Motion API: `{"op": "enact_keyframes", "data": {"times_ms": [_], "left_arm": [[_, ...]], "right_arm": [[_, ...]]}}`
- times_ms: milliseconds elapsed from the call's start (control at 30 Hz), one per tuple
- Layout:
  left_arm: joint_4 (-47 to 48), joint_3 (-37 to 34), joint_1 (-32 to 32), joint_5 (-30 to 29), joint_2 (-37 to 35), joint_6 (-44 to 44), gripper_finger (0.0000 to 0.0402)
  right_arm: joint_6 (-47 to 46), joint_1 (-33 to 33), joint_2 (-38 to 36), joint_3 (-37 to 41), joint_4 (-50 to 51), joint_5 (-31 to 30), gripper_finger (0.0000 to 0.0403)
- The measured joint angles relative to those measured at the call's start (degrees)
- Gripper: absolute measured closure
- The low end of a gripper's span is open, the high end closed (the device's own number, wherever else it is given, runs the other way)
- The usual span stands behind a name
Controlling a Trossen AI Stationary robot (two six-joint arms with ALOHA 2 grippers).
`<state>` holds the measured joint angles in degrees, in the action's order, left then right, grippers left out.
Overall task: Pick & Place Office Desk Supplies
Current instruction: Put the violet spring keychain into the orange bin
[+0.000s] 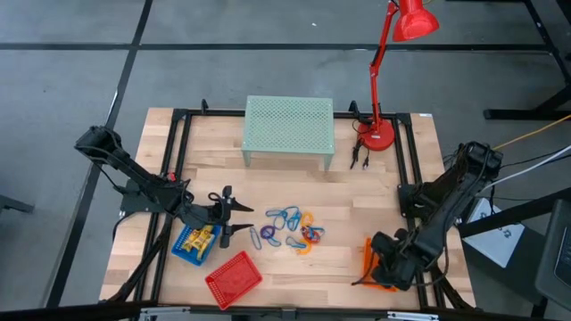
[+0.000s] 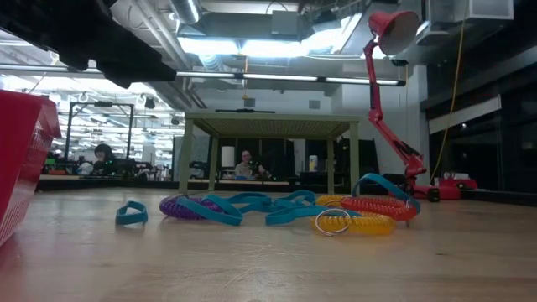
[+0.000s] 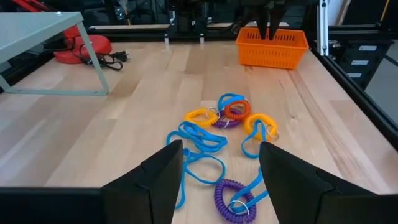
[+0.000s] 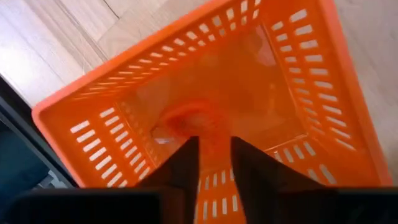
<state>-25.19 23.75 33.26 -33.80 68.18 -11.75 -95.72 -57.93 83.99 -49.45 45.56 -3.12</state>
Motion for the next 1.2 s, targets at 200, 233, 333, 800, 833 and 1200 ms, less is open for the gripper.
{"op": "enact_keyframes", "data": {"times_ms": [200, 233, 333, 800, 833, 1200], "left_arm": [[-0.3, 0.0, -0.4, 0.3, 0.0, 0.0, 0.0192], [-0.3, 0.1, -0.9, 1.0, 0.0, -0.1, 0.0192], [-0.2, 1.0, -3.2, 5.0, 0.1, -0.5, 0.0192], [31.2, 19.4, -15.7, 21.7, 12.4, -2.6, 0.0212], [33.4, 20.6, -16.1, 22.3, 13.7, -2.6, 0.0212], [39.5, 30.0, -16.8, 34.7, 24.1, -2.1, 0.0213]], "right_arm": [[1.0, 0.0, -1.0, 0.0, 0.0, -1.0, 0.0214], [1.4, 0.0, -1.3, 0.0, 0.0, -2.0, 0.0203], [3.1, 0.0, -2.6, 0.0, -0.4, -7.1, 0.0181], [18.4, 0.1, -7.6, -0.1, -7.2, -41.9, 0.0172], [18.6, 0.1, -7.6, -0.1, -7.2, -41.9, 0.0172], [22.0, 0.1, -7.6, -0.1, -7.1, -47.1, 0.0172]]}}
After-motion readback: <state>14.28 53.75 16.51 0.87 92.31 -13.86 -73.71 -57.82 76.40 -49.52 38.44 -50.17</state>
